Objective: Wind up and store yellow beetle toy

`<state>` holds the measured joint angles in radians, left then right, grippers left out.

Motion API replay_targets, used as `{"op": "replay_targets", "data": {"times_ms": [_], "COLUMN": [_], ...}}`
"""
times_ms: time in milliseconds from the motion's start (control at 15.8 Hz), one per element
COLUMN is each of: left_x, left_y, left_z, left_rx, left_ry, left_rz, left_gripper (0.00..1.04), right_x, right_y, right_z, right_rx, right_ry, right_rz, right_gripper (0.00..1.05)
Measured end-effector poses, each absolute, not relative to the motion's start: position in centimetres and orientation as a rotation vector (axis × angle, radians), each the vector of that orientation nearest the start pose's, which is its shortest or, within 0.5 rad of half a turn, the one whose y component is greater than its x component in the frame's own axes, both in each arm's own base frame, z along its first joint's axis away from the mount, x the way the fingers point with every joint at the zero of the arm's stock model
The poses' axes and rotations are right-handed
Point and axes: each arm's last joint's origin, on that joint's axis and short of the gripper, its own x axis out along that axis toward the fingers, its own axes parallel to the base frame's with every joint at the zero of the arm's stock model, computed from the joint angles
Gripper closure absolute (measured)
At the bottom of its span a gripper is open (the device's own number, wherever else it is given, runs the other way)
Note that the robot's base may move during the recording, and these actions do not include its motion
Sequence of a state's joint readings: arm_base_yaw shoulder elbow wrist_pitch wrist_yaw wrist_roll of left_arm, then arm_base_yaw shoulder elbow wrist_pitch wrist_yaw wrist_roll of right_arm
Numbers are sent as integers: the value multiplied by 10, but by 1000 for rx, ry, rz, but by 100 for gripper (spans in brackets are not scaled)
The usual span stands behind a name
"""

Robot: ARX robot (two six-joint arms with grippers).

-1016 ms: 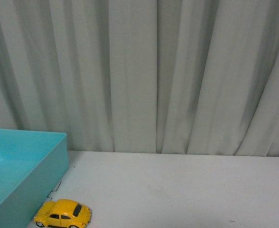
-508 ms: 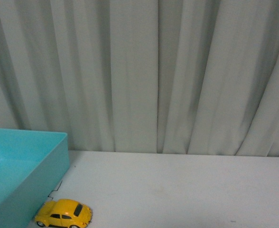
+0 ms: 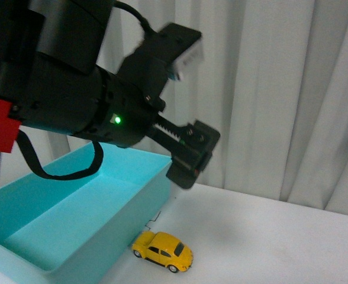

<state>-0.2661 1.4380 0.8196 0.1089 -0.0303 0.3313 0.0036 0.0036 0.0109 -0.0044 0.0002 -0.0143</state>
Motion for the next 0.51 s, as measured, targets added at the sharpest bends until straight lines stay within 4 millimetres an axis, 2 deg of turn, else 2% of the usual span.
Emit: {"op": "replay_targets", "data": {"times_ms": [127,317,508], "left_x": [309,327,329], "left_y": [-89,-96,-103], "left_z": [215,200,164], "left_rx": [632,936,1155], "left_ry": [566,683,836], "left_rz": [-496,-623,-789], "left_gripper": [7,7,7], "right_x": [97,97,97], "right_y": [0,0,0], "right_z": [167,167,167], "right_rx": [-15,-15,-14], "right_ry": [-3,-3,-3], "right_rz": [3,3,3], "right_gripper": [7,7,7]}}
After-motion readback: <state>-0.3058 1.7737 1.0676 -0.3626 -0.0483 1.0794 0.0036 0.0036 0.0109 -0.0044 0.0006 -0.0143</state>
